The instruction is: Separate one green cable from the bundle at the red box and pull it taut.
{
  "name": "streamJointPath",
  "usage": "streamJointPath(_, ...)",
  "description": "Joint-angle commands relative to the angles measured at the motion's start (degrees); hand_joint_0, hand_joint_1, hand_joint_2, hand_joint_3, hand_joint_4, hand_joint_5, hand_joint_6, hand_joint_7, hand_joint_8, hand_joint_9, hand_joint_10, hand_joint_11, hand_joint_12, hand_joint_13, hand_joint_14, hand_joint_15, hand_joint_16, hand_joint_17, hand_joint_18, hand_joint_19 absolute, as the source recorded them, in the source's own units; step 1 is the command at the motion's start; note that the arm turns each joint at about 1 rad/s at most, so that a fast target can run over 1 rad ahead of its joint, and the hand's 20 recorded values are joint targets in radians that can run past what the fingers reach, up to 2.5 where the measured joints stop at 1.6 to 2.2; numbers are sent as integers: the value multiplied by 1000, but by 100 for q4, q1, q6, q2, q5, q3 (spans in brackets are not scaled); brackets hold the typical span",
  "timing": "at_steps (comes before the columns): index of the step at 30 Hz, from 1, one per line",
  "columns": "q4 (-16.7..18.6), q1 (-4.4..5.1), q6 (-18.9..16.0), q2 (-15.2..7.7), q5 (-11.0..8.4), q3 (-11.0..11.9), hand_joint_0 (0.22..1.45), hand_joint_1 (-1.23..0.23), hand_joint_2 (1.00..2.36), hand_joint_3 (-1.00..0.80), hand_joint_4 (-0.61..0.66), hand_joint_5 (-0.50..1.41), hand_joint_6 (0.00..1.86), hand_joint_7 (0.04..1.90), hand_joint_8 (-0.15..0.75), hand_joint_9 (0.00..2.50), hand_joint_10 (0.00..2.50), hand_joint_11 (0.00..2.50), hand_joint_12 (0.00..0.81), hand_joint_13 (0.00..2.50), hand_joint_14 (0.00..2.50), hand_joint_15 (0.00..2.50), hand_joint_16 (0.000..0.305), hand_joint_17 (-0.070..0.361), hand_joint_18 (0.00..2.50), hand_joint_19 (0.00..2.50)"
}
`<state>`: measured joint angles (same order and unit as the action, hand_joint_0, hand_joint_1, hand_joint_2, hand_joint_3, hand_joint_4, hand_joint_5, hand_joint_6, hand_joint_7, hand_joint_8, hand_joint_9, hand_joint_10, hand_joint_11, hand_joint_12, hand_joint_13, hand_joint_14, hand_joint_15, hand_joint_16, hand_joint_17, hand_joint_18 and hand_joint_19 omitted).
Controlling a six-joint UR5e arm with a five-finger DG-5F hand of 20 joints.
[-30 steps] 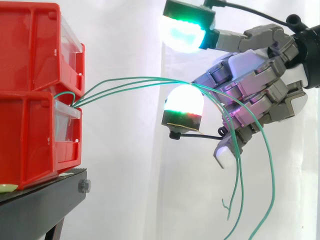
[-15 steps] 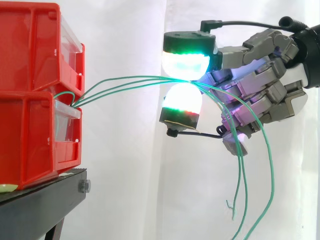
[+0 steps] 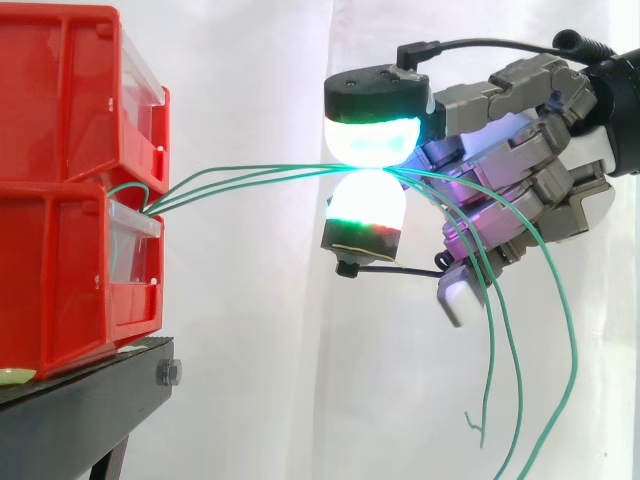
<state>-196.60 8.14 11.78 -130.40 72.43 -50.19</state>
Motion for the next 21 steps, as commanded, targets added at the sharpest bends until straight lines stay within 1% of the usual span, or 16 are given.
streamJointPath(1, -10, 3, 0, 6, 8, 0, 596, -728, 1031, -67, 211, 35, 756, 1278, 284, 2089, 2110, 1435, 375, 1320, 2500, 863, 89, 200, 1101, 172)
streamJointPath(2, -10, 3, 0, 6, 8, 0, 567, -703, 1103, -93, 218, 33, 759, 1273, 296, 2081, 2127, 1430, 384, 1320, 2500, 844, 92, 208, 1111, 142)
streamJointPath(3, -10, 3, 0, -3, 8, 0, 557, -686, 1095, -91, 221, 32, 759, 1280, 307, 2041, 2195, 1406, 400, 1313, 2500, 838, 95, 214, 1105, 111)
streamJointPath(4, -10, 3, 0, -3, 8, 0, 561, -683, 1069, -91, 222, 31, 759, 1278, 307, 2036, 2200, 1397, 400, 1305, 2500, 823, 96, 216, 1100, 110)
streamJointPath(5, -10, 3, 0, 6, 8, 0, 563, -673, 1011, -93, 227, 28, 759, 1277, 311, 1999, 2240, 1389, 405, 1287, 2500, 825, 96, 215, 1091, 97)
streamJointPath(6, -10, 3, 0, 6, 8, 0, 540, -649, 1008, -149, 229, 22, 766, 1267, 312, 1950, 2326, 1354, 403, 1261, 2500, 831, 90, 202, 1039, 173)
streamJointPath(8, -10, 12, 0, -3, 16, 0, 527, -631, 1011, -192, 233, 16, 772, 1258, 308, 1890, 2408, 1320, 399, 1228, 2500, 835, 86, 194, 1011, 221)
streamJointPath(9, -10, 3, 0, -3, 16, 0, 519, -631, 1011, -214, 237, 13, 773, 1254, 319, 1864, 2453, 1263, 400, 1227, 2500, 829, 86, 195, 998, 225)
streamJointPath(10, -10, 12, 0, -3, 16, 0, 519, -631, 1012, -218, 238, 13, 772, 1254, 318, 1862, 2445, 1294, 399, 1226, 2500, 828, 86, 194, 995, 227)
streamJointPath(11, -10, 3, 0, -3, 16, 0, 503, -629, 1011, -236, 239, 9, 773, 1256, 320, 1817, 2493, 1257, 409, 1210, 2500, 830, 86, 193, 990, 228)
streamJointPath(14, -10, 3, 0, -3, 16, 0, 491, -627, 1010, -278, 242, 7, 772, 1254, 321, 1812, 2475, 1269, 416, 1210, 2500, 818, 86, 194, 982, 223)
streamJointPath(15, -10, 3, 0, -3, 16, 0, 475, -618, 1008, -321, 242, 7, 772, 1252, 329, 1812, 2477, 1267, 408, 1205, 2500, 815, 86, 193, 974, 240)
streamJointPath(16, -10, 12, 0, -3, 16, 0, 453, -595, 1009, -373, 244, -4, 788, 1227, 307, 1741, 2500, 1276, 382, 1137, 2500, 860, 72, 163, 911, 498)
streamJointPath(19, -10, 3, 0, -3, 16, 0, 430, -566, 1000, -500, 245, -1, 782, 1225, 316, 1757, 2500, 1255, 390, 1152, 2500, 853, 76, 170, 920, 408)
streamJointPath(21, -10, 3, 0, -3, 16, 0, 399, -479, 1000, -500, 247, 3, 774, 1226, 325, 1788, 2500, 1237, 409, 1187, 2500, 813, 83, 186, 951, 286)
